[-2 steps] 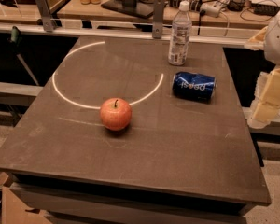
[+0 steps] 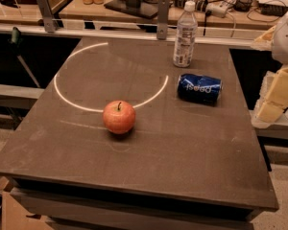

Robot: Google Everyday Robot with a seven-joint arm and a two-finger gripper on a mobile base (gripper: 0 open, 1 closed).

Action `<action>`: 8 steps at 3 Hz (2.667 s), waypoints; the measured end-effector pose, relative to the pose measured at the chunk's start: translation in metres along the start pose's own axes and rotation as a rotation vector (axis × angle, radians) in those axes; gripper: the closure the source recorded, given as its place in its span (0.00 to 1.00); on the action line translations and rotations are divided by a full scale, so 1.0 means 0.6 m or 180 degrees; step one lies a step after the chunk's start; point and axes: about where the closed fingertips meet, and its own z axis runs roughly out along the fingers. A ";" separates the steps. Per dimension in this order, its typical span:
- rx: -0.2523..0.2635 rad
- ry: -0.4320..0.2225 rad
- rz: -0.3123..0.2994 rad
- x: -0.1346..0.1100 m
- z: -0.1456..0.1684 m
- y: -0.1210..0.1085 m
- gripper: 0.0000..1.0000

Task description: Place pepsi can upright

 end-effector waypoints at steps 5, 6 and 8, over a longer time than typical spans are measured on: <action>-0.0422 -0.0117 0.0138 -0.079 0.225 -0.132 0.00; -0.0373 -0.0006 0.0274 -0.093 0.256 -0.157 0.00; -0.0358 0.0276 0.0486 -0.108 0.293 -0.174 0.39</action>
Offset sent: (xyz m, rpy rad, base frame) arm 0.0772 -0.0005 -0.0523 0.1035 0.1017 -0.0482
